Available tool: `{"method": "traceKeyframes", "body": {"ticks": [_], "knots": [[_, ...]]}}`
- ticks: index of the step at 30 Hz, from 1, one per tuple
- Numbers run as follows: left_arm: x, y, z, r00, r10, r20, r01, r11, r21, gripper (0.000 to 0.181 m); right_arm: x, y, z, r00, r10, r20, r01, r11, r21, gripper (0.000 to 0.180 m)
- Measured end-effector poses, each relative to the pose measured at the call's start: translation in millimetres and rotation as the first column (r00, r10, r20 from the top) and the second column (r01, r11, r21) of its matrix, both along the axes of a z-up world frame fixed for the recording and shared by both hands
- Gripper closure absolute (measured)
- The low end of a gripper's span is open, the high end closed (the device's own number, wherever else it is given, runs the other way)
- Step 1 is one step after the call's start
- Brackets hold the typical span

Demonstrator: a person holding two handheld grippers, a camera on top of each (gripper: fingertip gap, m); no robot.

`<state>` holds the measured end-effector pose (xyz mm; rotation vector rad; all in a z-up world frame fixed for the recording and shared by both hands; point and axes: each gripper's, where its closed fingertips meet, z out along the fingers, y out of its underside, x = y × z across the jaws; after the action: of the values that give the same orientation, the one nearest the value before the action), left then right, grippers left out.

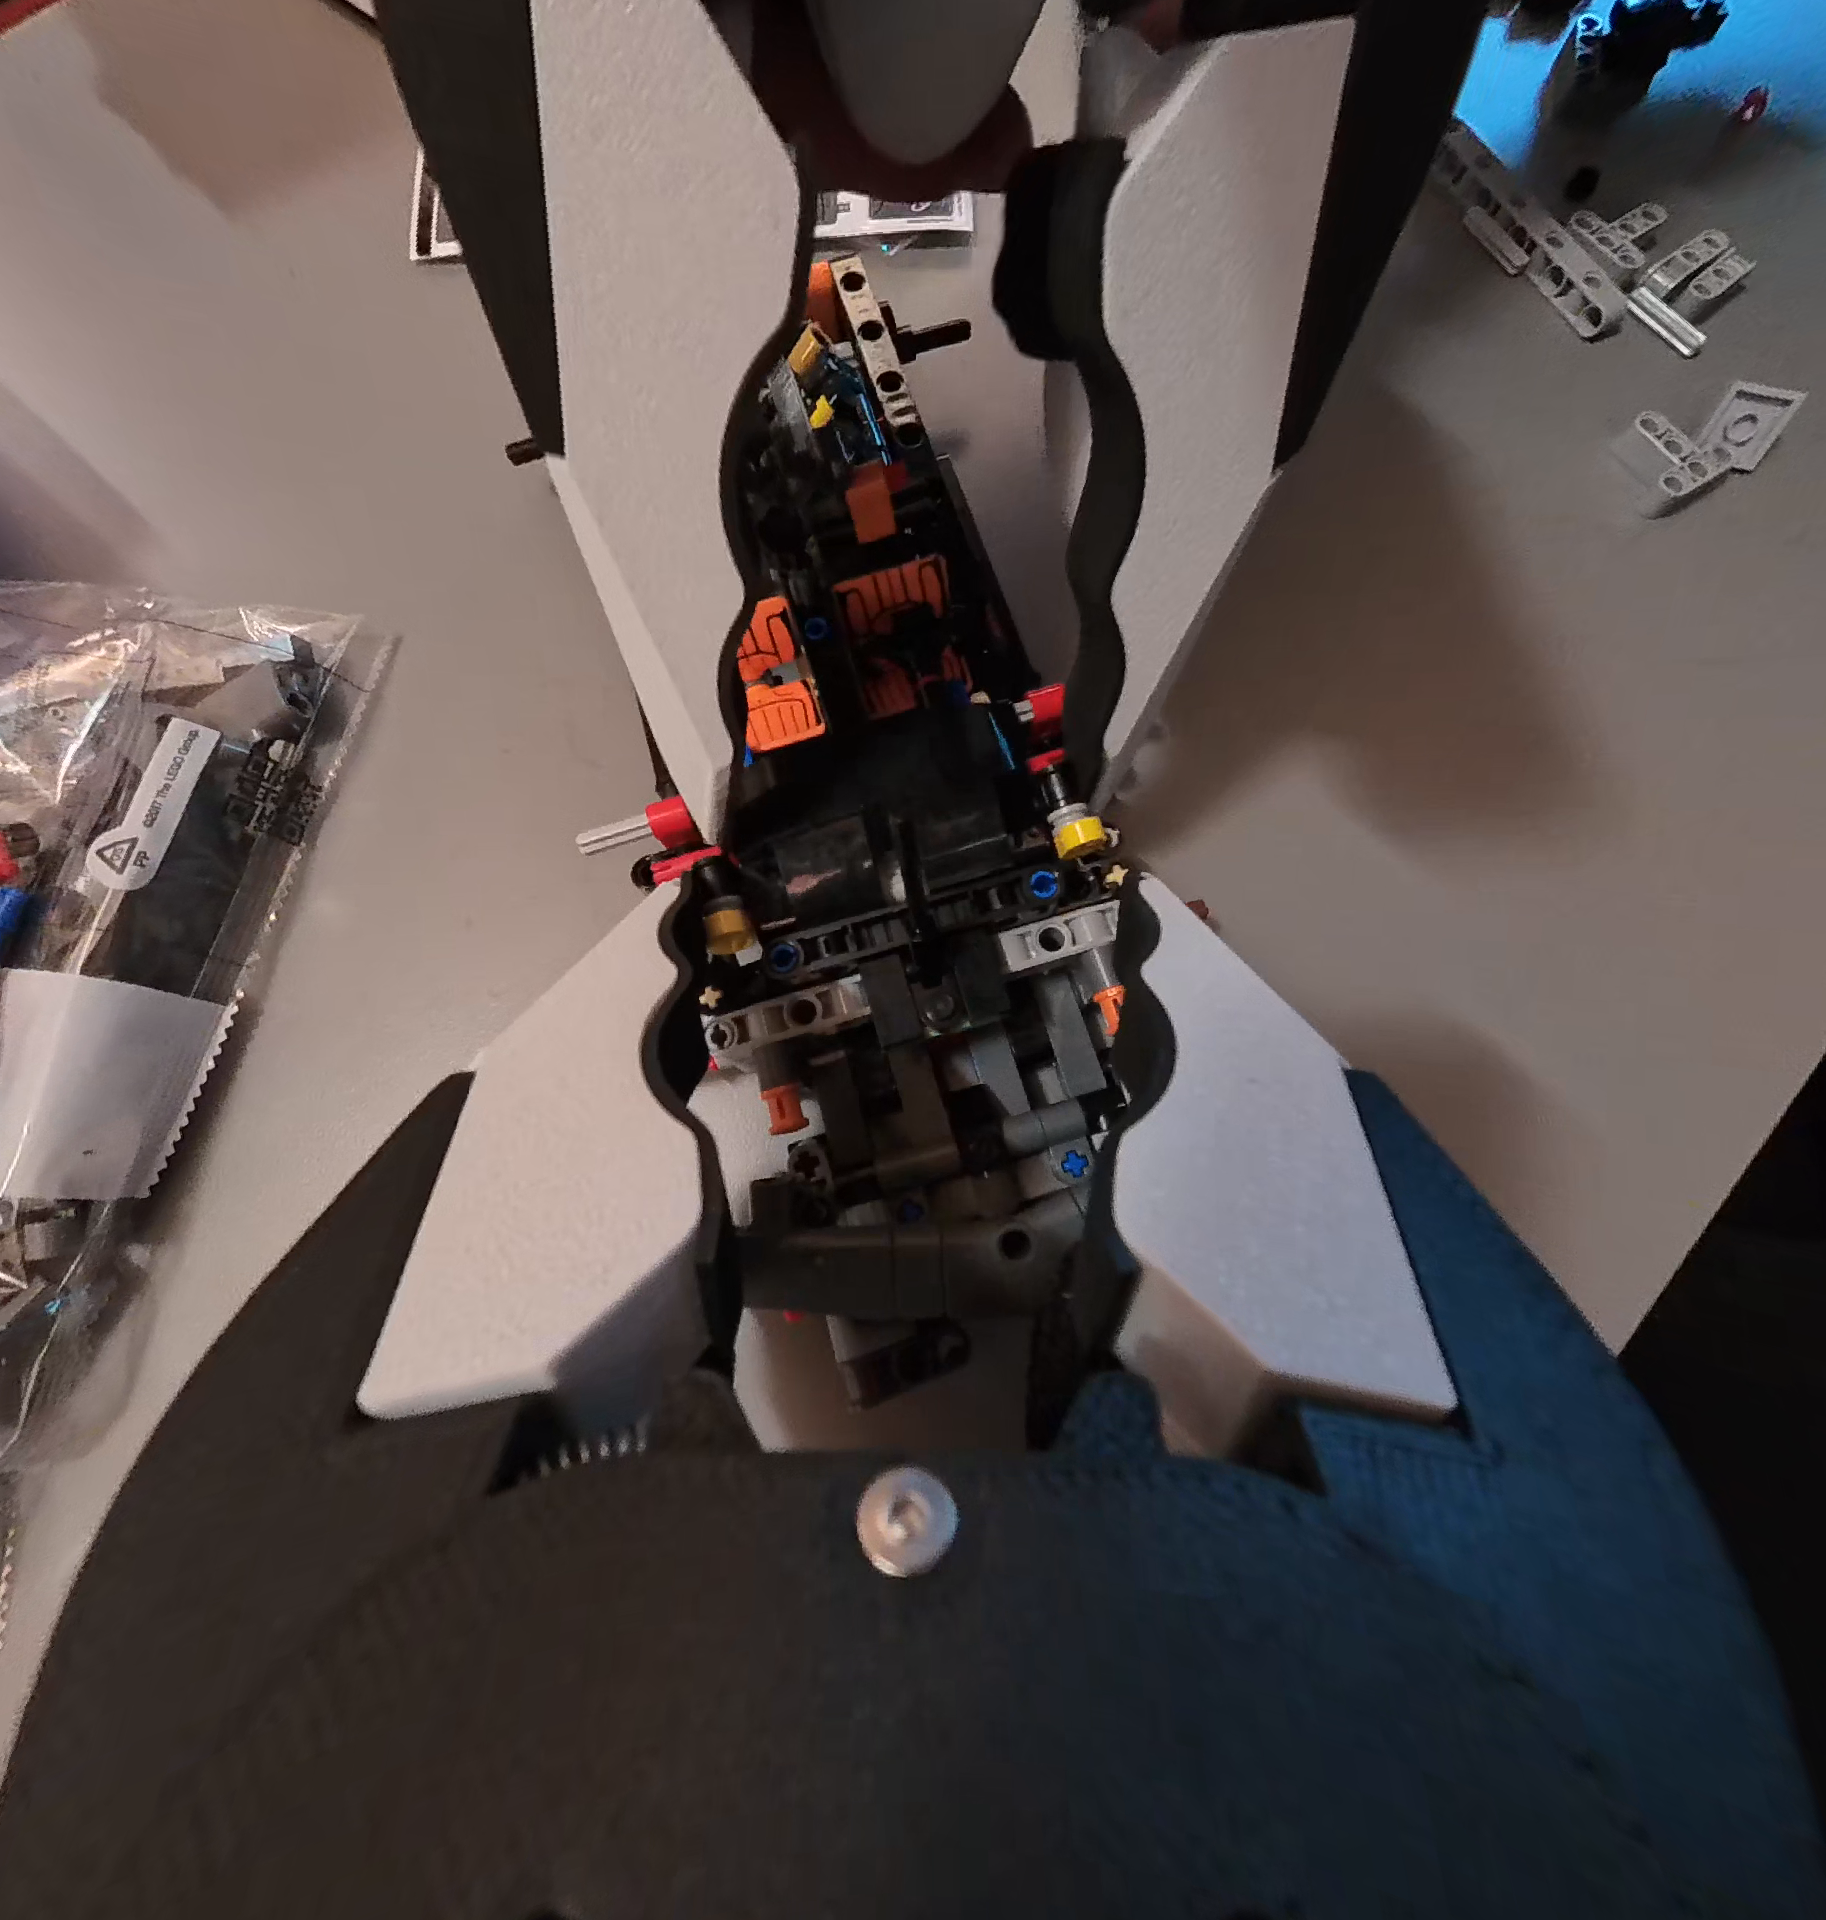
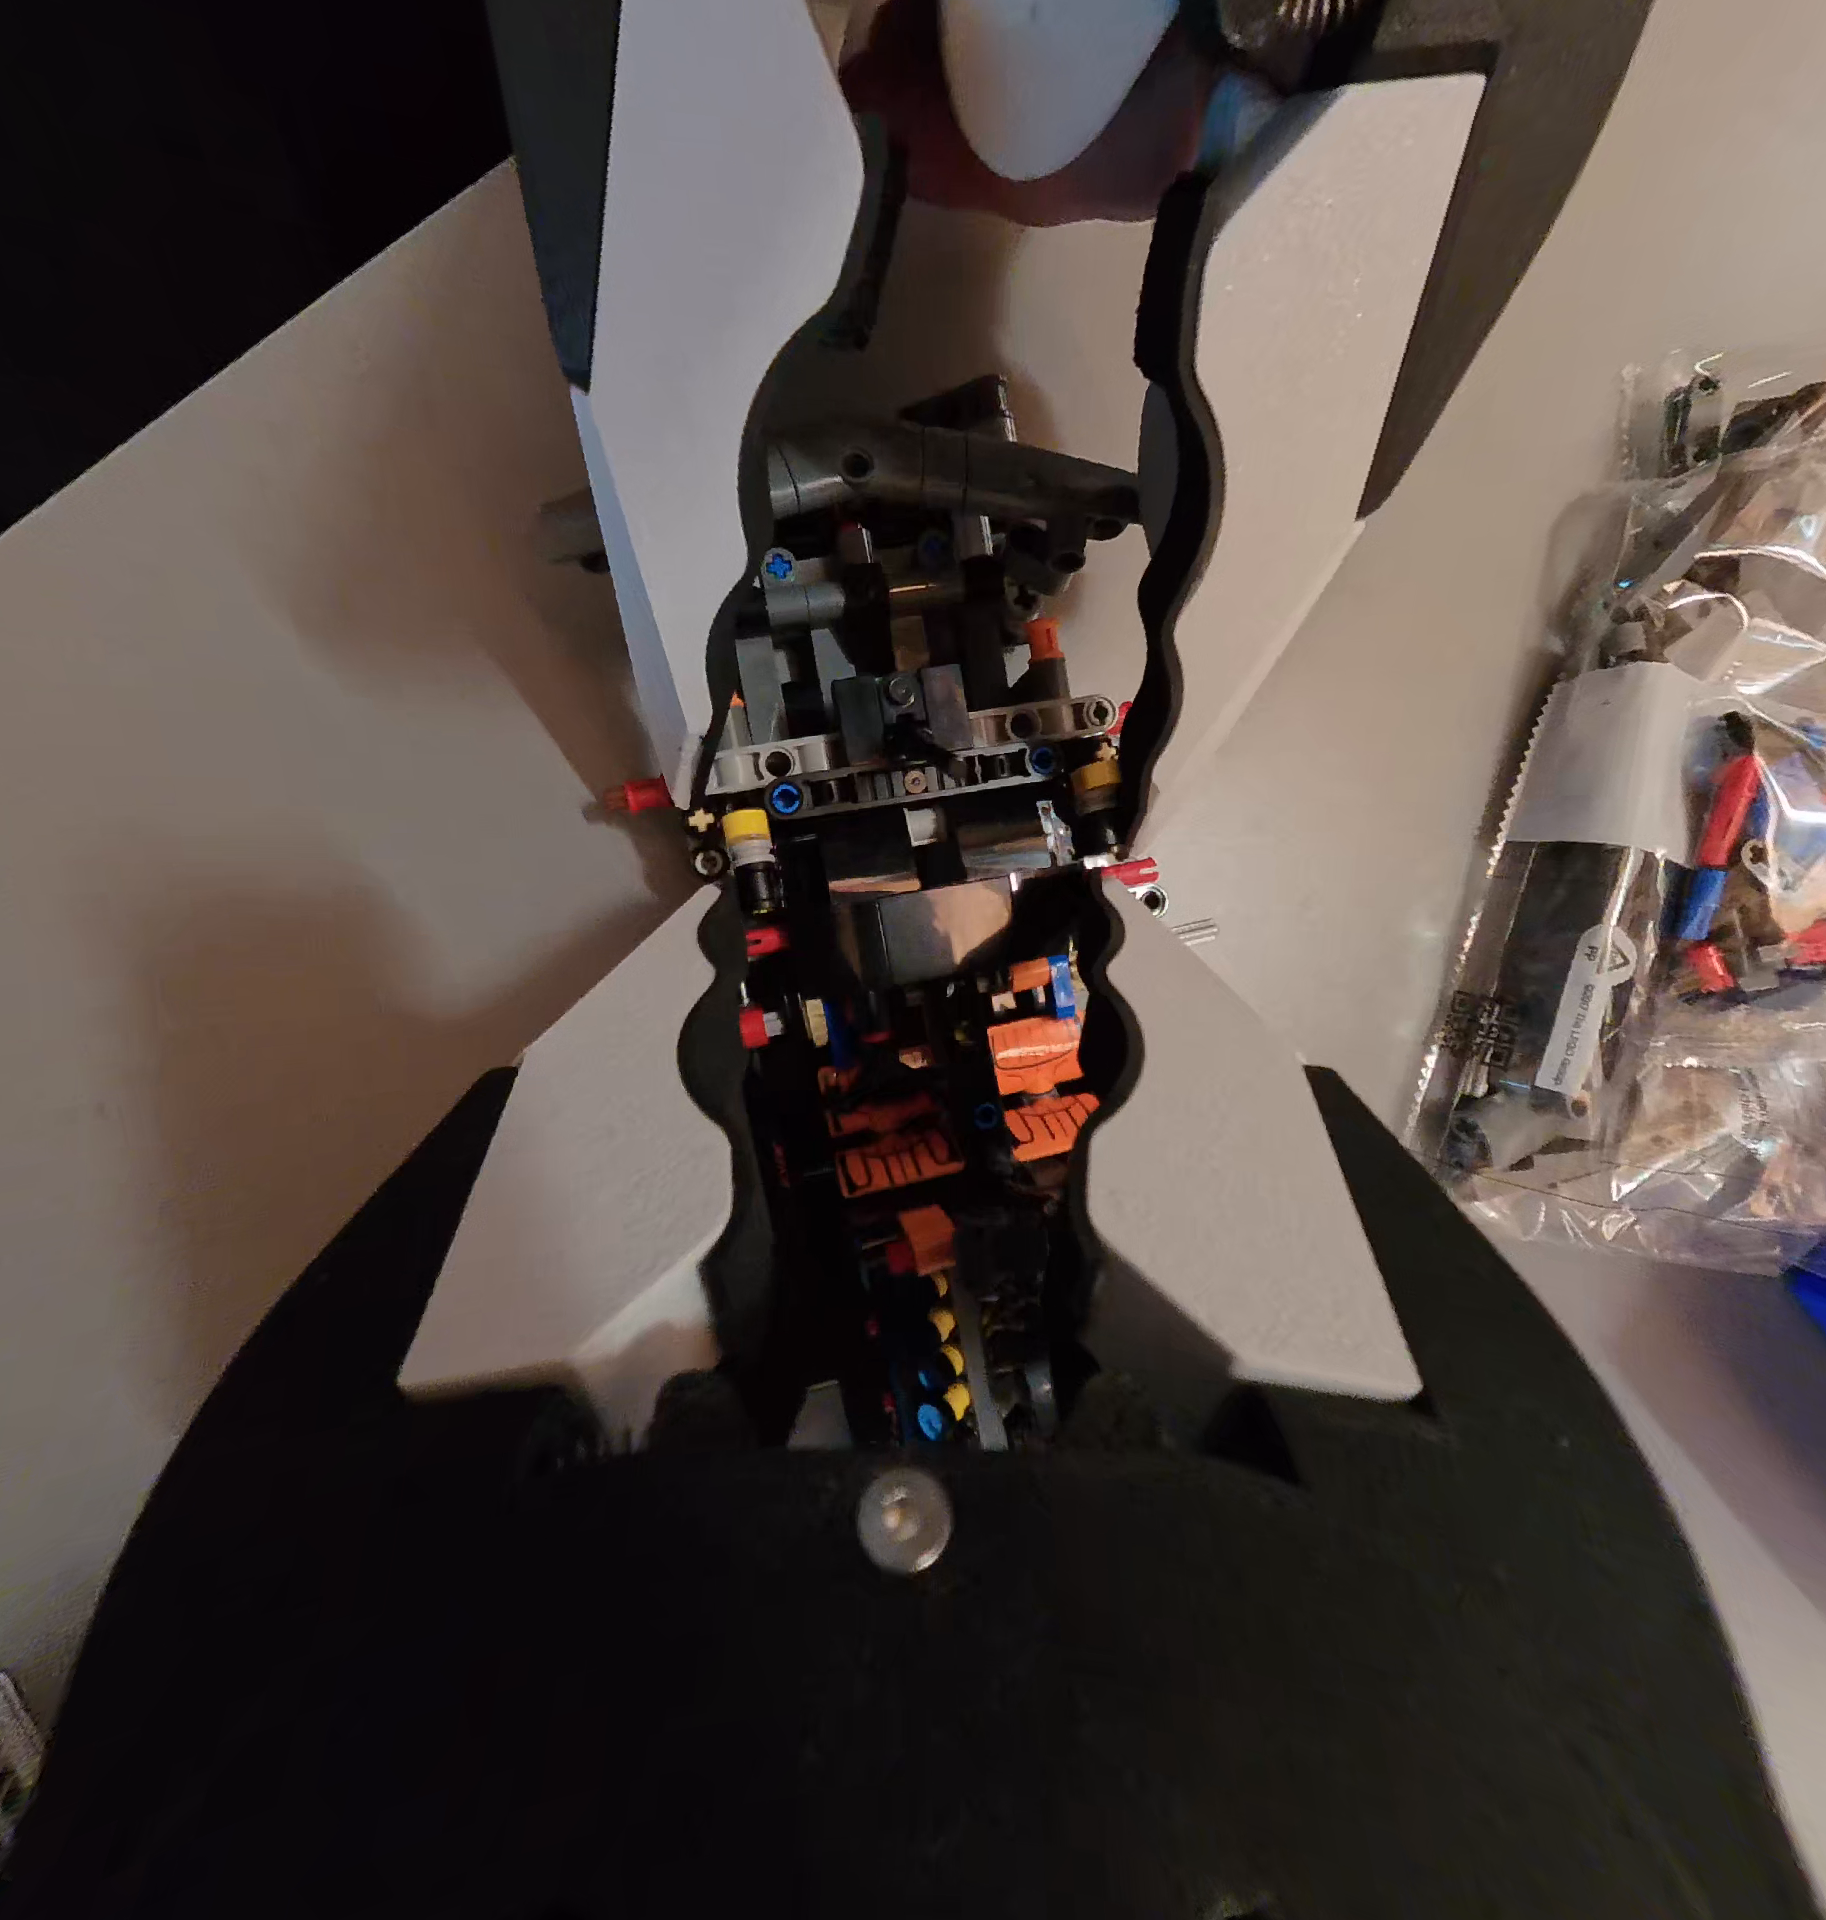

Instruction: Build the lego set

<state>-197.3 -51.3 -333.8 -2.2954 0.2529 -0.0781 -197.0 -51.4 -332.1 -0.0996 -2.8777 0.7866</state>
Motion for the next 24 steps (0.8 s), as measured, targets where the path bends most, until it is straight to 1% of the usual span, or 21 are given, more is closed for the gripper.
{"method": "traceKeyframes", "body": {"ticks": [2,3,4,6,8,10,13,17,21,24], "knots": [[2,1,1,1.0,-0.003,0.0,0.003,1.0,0.002,0.103,1,2,1,1.0,-0.009,-0.011,0.01,1.0,0.018,0.116],[1,0,1,1.0,0.004,-0.004,-0.004,1.0,0.0,0.1,1,3,5,1.0,-0.02,-0.023,0.02,1.0,0.015,0.11],[-2,-1,3,1.0,0.02,-0.02,-0.02,1.0,0.004,0.095,1,5,12,0.999,-0.033,-0.032,0.033,0.999,0.003,0.108],[-2,-7,11,0.999,0.026,0.018,-0.027,0.999,0.019,0.094,6,12,27,0.996,-0.075,-0.044,0.074,0.997,-0.023,0.106],[-5,-16,17,0.997,0.046,0.062,-0.048,0.998,0.03,0.094,14,23,36,0.991,-0.131,-0.039,0.13,0.991,-0.02,0.111],[-14,-30,14,0.994,0.079,0.076,-0.079,0.997,0.004,0.094,27,36,37,0.982,-0.19,-0.019,0.19,0.982,0.004,0.116],[-19,-48,3,0.983,0.099,0.154,-0.094,0.995,-0.045,0.095,46,49,34,0.96,-0.278,0.029,0.278,0.96,0.005,0.121],[-11,-53,-4,0.97,0.087,0.225,-0.082,0.996,-0.034,0.101,66,51,37,0.934,-0.354,0.052,0.356,0.933,-0.044,0.125],[7,-54,-5,0.968,0.078,0.237,-0.074,0.997,-0.024,0.106,84,61,46,0.902,-0.432,0.01,0.431,0.899,-0.072,0.124],[30,-54,-8,0.97,0.042,0.24,-0.035,0.999,-0.034,0.113,98,80,59,0.868,-0.496,-0.037,0.491,0.866,-0.098,0.122]]}}
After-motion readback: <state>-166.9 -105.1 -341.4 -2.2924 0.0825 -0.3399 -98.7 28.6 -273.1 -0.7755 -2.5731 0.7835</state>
